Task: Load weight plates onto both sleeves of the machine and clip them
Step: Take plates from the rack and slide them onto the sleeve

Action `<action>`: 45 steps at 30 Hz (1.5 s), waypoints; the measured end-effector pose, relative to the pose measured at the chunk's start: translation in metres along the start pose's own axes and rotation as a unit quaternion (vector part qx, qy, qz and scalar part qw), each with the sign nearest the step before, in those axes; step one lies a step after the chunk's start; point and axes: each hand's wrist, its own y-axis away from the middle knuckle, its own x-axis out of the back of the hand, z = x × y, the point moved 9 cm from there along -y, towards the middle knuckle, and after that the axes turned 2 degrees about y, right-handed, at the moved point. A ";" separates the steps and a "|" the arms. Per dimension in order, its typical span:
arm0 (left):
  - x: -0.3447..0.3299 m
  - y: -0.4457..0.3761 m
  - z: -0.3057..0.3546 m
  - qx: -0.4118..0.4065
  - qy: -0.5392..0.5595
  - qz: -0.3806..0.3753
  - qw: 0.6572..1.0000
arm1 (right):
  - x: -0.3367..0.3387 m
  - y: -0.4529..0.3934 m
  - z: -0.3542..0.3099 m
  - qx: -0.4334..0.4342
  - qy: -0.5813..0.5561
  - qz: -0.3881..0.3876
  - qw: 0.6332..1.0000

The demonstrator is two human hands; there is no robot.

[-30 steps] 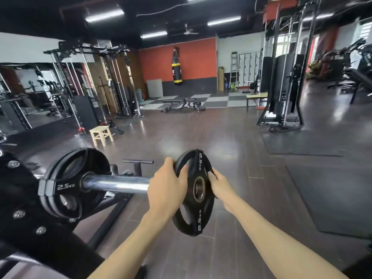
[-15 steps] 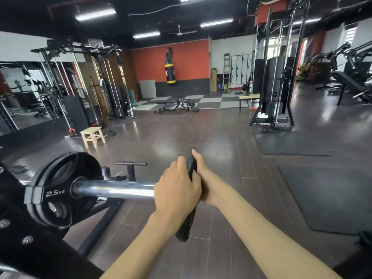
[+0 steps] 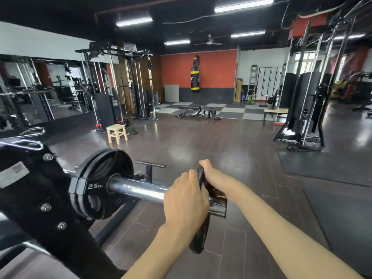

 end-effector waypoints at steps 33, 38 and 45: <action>0.065 -0.035 -0.288 0.279 0.064 0.063 0.956 | -0.229 -0.070 -0.131 0.015 0.002 -0.104 0.994; 0.066 -0.035 -0.289 0.280 0.098 0.046 0.954 | -0.226 -0.133 -0.099 0.031 -0.072 -0.149 0.986; 0.068 -0.035 -0.285 0.284 0.110 0.050 0.951 | -0.220 -0.093 -0.132 0.052 -0.067 -0.076 0.993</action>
